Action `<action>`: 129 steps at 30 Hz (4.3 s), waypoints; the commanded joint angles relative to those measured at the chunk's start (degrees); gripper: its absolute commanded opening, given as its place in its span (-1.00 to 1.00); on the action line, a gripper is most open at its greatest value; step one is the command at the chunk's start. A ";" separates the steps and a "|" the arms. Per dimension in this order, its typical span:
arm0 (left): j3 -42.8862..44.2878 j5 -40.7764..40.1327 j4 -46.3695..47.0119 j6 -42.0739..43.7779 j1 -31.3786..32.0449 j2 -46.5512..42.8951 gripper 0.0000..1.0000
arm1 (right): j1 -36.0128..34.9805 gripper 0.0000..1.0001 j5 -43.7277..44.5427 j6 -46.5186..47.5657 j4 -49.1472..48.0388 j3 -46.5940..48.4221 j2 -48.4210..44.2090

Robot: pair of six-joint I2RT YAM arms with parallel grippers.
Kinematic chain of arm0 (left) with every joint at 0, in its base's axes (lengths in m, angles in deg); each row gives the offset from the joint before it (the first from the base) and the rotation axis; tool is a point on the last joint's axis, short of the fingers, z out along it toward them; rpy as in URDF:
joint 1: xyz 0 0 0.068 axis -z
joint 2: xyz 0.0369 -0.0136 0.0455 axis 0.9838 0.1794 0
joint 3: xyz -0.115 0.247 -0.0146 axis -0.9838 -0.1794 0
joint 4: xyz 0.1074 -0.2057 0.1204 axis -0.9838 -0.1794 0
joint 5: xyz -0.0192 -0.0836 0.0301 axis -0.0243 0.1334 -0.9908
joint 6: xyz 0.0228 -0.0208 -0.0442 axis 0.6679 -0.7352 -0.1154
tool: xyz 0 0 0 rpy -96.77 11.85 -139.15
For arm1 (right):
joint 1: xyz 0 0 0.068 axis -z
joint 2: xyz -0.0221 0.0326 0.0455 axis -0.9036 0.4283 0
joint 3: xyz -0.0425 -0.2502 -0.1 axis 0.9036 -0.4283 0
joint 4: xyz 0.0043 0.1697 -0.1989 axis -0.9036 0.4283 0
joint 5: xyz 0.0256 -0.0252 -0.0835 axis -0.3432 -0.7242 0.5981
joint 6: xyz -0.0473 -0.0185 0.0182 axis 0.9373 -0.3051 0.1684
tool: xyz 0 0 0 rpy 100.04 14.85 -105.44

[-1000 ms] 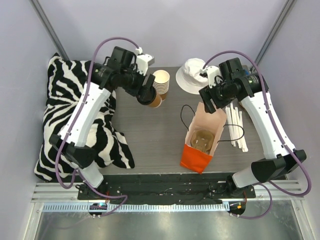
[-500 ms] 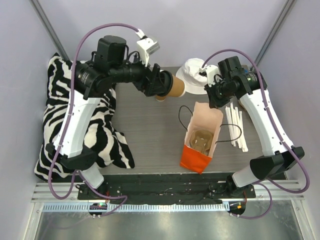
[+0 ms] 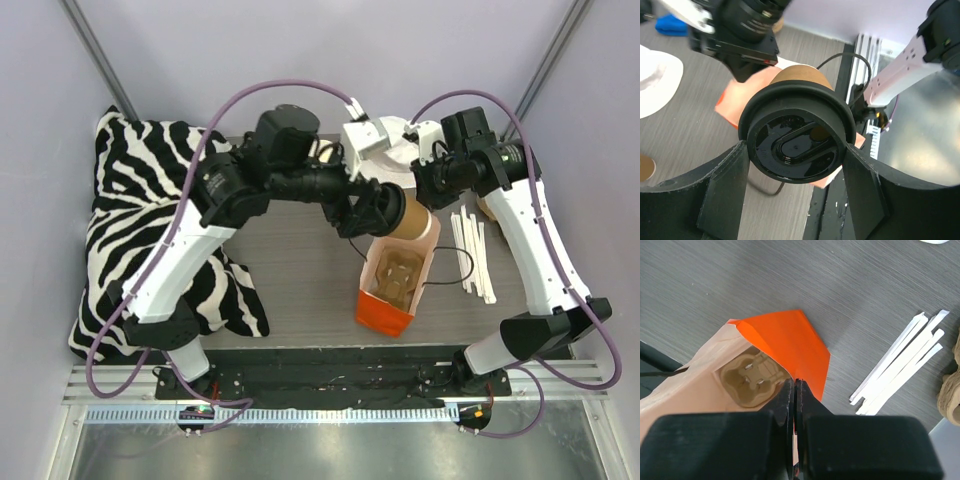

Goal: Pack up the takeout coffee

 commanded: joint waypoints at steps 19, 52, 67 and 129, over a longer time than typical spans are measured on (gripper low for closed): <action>-26.36 -24.59 8.33 15.67 9.83 -2.44 -0.59 | -0.06 -0.98 -9.72 -10.78 -13.87 -16.29 -21.70; -48.96 -11.76 16.95 24.28 9.22 -10.96 -0.66 | -0.06 0.81 -17.28 6.53 -9.30 -12.00 -15.30; -49.22 -12.37 15.63 24.99 8.87 -11.40 -0.71 | -0.85 0.72 -33.37 19.71 -15.10 -14.19 -6.33; -81.48 -37.59 38.30 22.44 7.99 -29.95 -0.89 | -37.59 -0.98 20.15 6.71 -54.47 -41.18 -29.62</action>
